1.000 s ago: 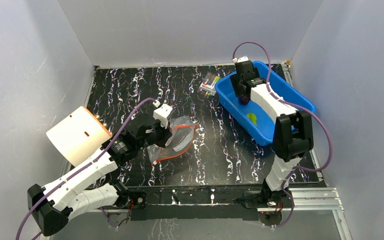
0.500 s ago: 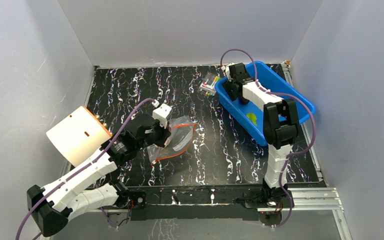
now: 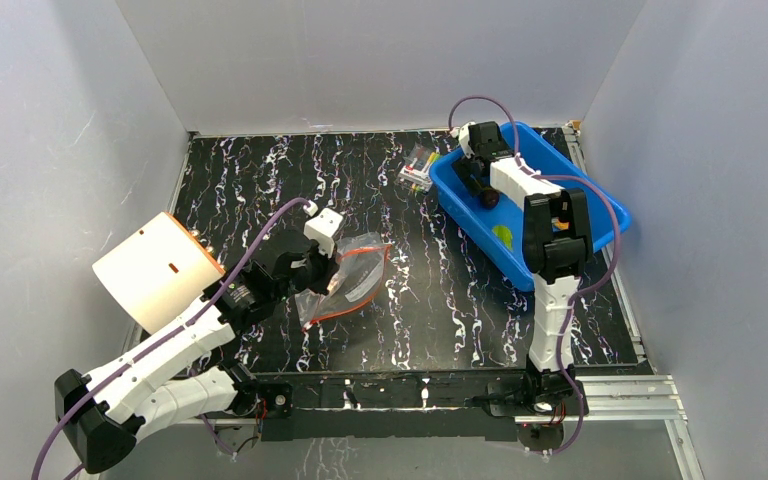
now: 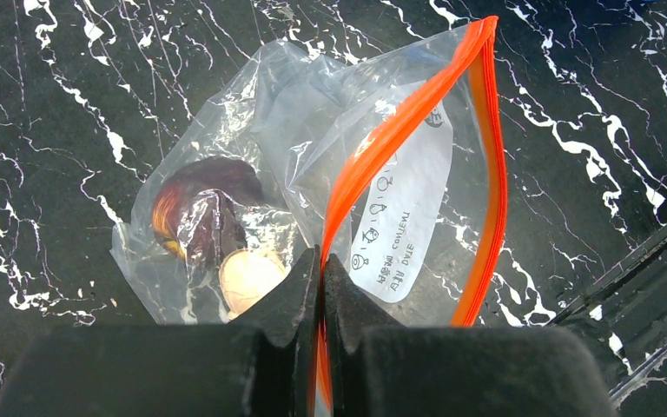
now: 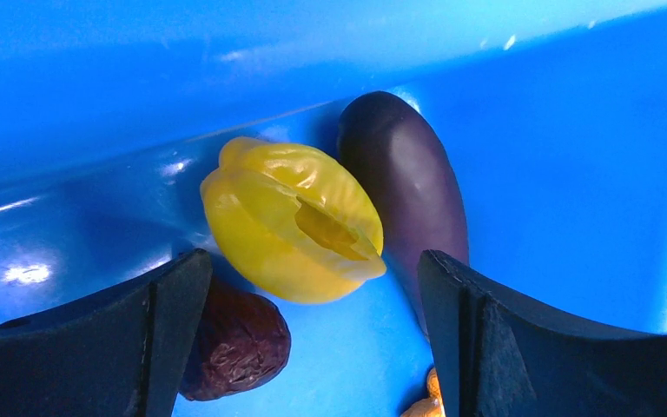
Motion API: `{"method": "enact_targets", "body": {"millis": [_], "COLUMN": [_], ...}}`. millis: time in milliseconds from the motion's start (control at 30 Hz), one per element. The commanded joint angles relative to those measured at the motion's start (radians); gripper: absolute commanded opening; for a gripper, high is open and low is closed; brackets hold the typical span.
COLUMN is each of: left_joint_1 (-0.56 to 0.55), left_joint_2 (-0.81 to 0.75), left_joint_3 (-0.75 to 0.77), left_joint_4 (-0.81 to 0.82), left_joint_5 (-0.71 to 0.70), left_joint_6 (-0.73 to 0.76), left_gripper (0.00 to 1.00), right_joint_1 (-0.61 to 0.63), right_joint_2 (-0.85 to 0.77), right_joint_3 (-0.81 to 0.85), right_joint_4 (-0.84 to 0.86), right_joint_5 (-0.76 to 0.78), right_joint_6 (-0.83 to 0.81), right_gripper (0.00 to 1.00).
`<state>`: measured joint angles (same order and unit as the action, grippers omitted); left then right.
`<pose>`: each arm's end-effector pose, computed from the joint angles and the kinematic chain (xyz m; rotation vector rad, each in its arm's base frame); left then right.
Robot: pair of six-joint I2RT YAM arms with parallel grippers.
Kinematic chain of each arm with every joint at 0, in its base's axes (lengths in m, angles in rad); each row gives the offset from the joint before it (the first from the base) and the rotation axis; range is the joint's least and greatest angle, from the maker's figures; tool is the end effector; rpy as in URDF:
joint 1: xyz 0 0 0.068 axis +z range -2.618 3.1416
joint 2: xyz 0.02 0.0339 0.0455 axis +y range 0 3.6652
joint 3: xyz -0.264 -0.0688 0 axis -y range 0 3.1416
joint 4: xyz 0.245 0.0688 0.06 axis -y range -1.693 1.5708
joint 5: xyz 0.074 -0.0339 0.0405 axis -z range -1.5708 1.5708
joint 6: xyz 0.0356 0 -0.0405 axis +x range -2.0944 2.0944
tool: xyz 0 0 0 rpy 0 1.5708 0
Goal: Place the food in the zip-top bag and seal the zipper
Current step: Pick up the fake fruit from the bin.
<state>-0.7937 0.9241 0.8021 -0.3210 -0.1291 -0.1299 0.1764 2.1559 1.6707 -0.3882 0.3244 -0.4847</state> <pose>0.1506 -0.1466 0.3071 0.5853 1.9540 -0.4563 0.4743 0.0730 0.1898 -0.6573 2.3646 -0.5329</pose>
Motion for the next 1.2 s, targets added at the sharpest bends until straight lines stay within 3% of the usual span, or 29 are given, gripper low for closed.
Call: {"method": "enact_targets", "body": {"millis": [0, 367, 600, 833, 1167], "left_joint_1": [0.004, 0.004, 0.004, 0.004, 0.004], "left_joint_2": [-0.012, -0.01, -0.014, -0.018, -0.017], "left_joint_3": [-0.004, -0.002, -0.004, -0.005, -0.005], "left_joint_4": [0.007, 0.008, 0.013, 0.014, 0.016], "left_joint_5": [-0.027, -0.038, -0.038, -0.042, -0.04], "left_joint_6": [0.013, 0.016, 0.016, 0.015, 0.016], "left_gripper": [0.0, 0.0, 0.0, 0.0, 0.0], "right_joint_1": [-0.015, -0.032, -0.035, -0.036, -0.035], "right_joint_2": [0.006, -0.022, -0.012, -0.017, -0.071], "right_joint_3": [0.024, -0.048, -0.057, -0.058, -0.087], "right_joint_4": [0.08, 0.074, 0.078, 0.099, 0.113], "right_joint_5": [-0.021, -0.167, -0.157, -0.132, -0.118], "right_joint_6": [-0.03, 0.013, 0.019, 0.046, 0.078], "right_gripper": [0.88, 0.8, 0.76, 0.6, 0.54]}}
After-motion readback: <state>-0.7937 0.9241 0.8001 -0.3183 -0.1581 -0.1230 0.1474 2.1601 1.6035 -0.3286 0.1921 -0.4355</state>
